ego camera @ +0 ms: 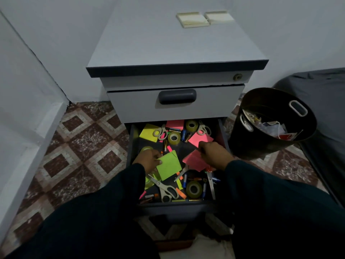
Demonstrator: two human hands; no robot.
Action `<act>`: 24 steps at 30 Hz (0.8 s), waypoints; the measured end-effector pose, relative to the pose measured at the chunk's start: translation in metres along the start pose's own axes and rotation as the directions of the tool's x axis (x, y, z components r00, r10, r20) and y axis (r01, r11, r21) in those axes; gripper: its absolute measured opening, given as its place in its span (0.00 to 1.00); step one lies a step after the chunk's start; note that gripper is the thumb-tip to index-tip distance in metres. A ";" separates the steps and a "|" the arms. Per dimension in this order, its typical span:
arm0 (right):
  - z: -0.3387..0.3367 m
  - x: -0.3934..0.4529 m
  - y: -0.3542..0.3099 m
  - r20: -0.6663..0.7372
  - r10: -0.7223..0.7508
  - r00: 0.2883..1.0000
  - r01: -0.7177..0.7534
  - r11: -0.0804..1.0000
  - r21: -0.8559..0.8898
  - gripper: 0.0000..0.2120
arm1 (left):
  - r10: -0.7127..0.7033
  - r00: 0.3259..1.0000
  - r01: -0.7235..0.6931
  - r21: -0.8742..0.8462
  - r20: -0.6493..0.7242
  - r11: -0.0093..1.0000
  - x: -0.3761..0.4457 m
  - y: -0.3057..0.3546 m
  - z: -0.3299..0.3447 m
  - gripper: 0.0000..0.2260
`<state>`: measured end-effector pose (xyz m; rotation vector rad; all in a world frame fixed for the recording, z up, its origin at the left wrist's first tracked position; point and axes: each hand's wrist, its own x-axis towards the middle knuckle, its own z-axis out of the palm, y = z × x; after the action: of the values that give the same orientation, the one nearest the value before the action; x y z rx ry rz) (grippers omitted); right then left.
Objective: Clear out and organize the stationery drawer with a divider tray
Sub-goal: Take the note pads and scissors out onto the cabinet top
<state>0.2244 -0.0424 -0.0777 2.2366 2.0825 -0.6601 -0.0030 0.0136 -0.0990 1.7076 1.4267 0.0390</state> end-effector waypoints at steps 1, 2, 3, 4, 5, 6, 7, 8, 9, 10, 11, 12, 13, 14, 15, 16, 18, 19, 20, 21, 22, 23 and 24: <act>-0.002 -0.003 -0.001 -0.003 0.013 1.000 -0.013 1.000 0.025 0.11 | -0.033 0.999 0.034 -0.141 0.008 0.989 -0.004 0.000 -0.003 0.07; -0.006 -0.008 -0.002 -0.009 0.019 1.000 -0.019 0.998 0.055 0.14 | -0.058 0.998 0.060 -0.268 0.013 0.961 -0.008 0.000 -0.006 0.05; -0.009 -0.011 -0.003 -0.014 0.021 1.000 -0.020 0.996 0.088 0.18 | -0.078 0.997 0.075 -0.368 0.009 0.927 -0.013 0.000 -0.008 0.03; -0.014 -0.016 -0.005 -0.025 0.019 1.000 -0.016 0.993 0.119 0.21 | -0.093 0.996 0.080 -0.435 -0.008 0.897 -0.018 0.002 -0.011 0.04; -0.020 -0.020 -0.007 -0.034 0.019 0.999 -0.014 0.989 0.146 0.22 | -0.105 0.994 0.083 -0.485 -0.018 0.871 -0.023 0.003 -0.014 0.05; -0.027 -0.023 -0.008 -0.039 0.027 0.999 -0.020 0.985 0.171 0.23 | -0.113 0.994 0.090 -0.515 -0.012 0.852 -0.028 0.006 -0.016 0.05; -0.032 -0.026 -0.008 -0.044 0.044 0.998 -0.035 0.980 0.195 0.22 | -0.117 0.993 0.101 -0.539 0.004 0.836 -0.032 0.009 -0.018 0.03; -0.040 -0.030 -0.010 -0.051 0.064 0.997 -0.052 0.975 0.218 0.21 | -0.123 0.992 0.114 -0.559 0.022 0.821 -0.038 0.014 -0.020 0.04; -0.046 -0.033 -0.012 -0.056 0.084 0.995 -0.068 0.968 0.242 0.19 | -0.130 0.991 0.130 -0.587 0.043 0.799 -0.043 0.017 -0.022 0.06; -0.053 -0.036 -0.013 -0.069 0.099 0.993 -0.077 0.960 0.268 0.18 | -0.131 0.990 0.134 -0.614 0.051 0.778 -0.048 0.021 -0.025 0.07; -0.061 -0.040 -0.015 -0.087 0.113 0.990 -0.082 0.950 0.303 0.17 | -0.132 0.990 0.129 -0.647 0.044 0.752 -0.054 0.025 -0.028 0.09; -0.067 -0.043 -0.018 -0.097 0.133 0.986 -0.092 0.935 0.343 0.15 | -0.139 0.990 0.124 -0.686 0.033 0.717 -0.057 0.028 -0.029 0.11; -0.074 -0.046 -0.020 -0.109 0.155 0.982 -0.102 0.917 0.384 0.13 | -0.151 0.988 0.116 -0.731 0.017 0.673 -0.062 0.032 -0.032 0.12; -0.080 -0.049 -0.022 -0.112 0.177 0.978 -0.114 0.900 0.421 0.10 | -0.167 0.986 0.110 -0.769 0.005 0.630 -0.066 0.036 -0.034 0.12; -0.087 -0.052 -0.025 -0.114 0.193 0.975 -0.121 0.883 0.454 0.08 | -0.178 0.984 0.103 -0.795 -0.007 0.598 -0.070 0.042 -0.038 0.11; -0.092 -0.054 -0.028 -0.112 0.202 0.973 -0.125 0.868 0.480 0.07 | -0.186 0.982 0.100 -0.803 -0.014 0.588 -0.073 0.046 -0.040 0.09; -0.103 -0.060 -0.033 -0.113 0.205 0.972 -0.117 0.842 0.526 0.06 | -0.163 0.986 0.080 -0.794 -0.024 0.602 -0.081 0.058 -0.049 0.07; -0.109 -0.062 -0.036 -0.116 0.207 0.971 -0.113 0.833 0.542 0.06 | -0.150 0.988 0.071 -0.790 -0.027 0.610 -0.084 0.064 -0.053 0.06; -0.116 -0.066 -0.039 -0.125 0.211 0.969 -0.109 0.826 0.552 0.06 | -0.136 0.990 0.058 -0.788 -0.032 0.613 -0.089 0.071 -0.058 0.04; -0.122 -0.069 -0.041 -0.131 0.213 0.968 -0.105 0.821 0.561 0.06 | -0.128 0.991 0.053 -0.793 -0.031 0.606 -0.092 0.076 -0.062 0.03; -0.128 -0.072 -0.043 -0.144 0.213 0.966 -0.096 0.818 0.567 0.06 | -0.118 0.993 0.048 -0.802 -0.028 0.595 -0.096 0.083 -0.067 0.03; -0.134 -0.074 -0.045 -0.158 0.211 0.965 -0.085 0.817 0.570 0.05 | -0.111 0.994 0.044 -0.812 -0.025 0.583 -0.099 0.088 -0.070 0.03; -0.141 -0.076 -0.046 -0.172 0.209 0.963 -0.076 0.820 0.568 0.05 | -0.101 0.995 0.037 -0.818 -0.026 0.574 -0.101 0.094 -0.075 0.04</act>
<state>0.2195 -0.0684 0.0872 2.8654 1.9630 -1.1832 -0.0039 -0.0187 0.0544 0.8580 1.2184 0.6377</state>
